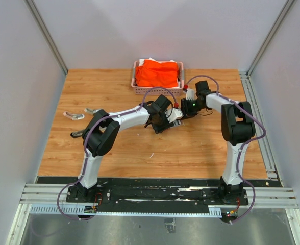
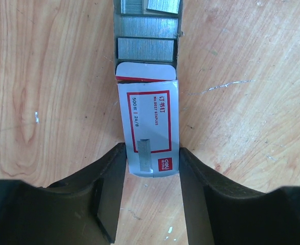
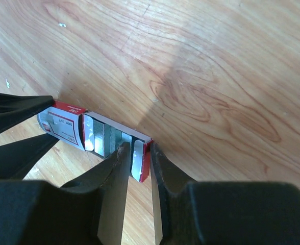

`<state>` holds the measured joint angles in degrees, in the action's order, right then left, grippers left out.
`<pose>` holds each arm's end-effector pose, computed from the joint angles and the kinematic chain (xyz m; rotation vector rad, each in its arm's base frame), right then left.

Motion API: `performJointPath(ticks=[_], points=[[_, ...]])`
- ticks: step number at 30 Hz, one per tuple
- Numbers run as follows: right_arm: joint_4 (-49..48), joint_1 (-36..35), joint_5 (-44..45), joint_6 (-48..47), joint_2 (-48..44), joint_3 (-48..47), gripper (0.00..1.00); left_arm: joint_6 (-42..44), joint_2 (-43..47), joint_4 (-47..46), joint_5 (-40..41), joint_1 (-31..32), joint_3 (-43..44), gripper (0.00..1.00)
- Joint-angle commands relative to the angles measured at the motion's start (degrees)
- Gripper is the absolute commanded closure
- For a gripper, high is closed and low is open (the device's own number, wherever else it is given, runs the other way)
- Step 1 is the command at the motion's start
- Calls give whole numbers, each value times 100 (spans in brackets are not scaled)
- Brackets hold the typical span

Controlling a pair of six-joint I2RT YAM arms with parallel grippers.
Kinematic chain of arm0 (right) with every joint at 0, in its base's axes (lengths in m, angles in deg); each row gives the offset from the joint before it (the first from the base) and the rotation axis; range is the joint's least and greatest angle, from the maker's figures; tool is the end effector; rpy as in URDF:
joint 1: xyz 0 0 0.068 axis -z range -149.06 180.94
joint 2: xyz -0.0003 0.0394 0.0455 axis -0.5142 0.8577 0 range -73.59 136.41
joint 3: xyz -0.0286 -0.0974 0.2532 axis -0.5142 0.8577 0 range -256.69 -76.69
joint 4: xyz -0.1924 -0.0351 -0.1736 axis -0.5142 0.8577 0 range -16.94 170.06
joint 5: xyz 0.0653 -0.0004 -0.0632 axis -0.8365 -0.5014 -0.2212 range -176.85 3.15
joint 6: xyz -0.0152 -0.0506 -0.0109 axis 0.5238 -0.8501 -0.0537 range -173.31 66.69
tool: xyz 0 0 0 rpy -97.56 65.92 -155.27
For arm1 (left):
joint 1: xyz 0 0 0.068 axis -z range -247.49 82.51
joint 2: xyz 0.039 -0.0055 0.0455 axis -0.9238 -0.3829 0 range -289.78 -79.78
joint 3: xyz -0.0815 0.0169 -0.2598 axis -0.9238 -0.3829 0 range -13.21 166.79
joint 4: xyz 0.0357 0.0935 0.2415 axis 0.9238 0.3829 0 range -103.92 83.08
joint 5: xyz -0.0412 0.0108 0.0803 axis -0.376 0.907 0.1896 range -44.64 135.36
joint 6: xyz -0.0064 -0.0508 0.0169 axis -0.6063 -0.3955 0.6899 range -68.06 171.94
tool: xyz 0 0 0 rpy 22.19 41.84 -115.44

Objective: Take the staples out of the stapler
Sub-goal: Close the staple box at the center of the board.

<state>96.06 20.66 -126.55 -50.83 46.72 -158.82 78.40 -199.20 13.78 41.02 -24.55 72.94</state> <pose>0.4207 0.0995 0.1483 -0.4097 2.5298 0.9886 0.3207 -0.3021 0.1635 1.5264 2.1591 -0.1973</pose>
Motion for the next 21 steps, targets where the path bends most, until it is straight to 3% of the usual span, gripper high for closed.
performJointPath(ticks=[1, 21], points=[[270, -223, 494, -185, 165, -11, 75, 180, -335, 324, 340, -31, -81, 51], [261, -169, 452, -210, -394, 188, 73, 211, -302, 323, 320, -31, -85, 52]])
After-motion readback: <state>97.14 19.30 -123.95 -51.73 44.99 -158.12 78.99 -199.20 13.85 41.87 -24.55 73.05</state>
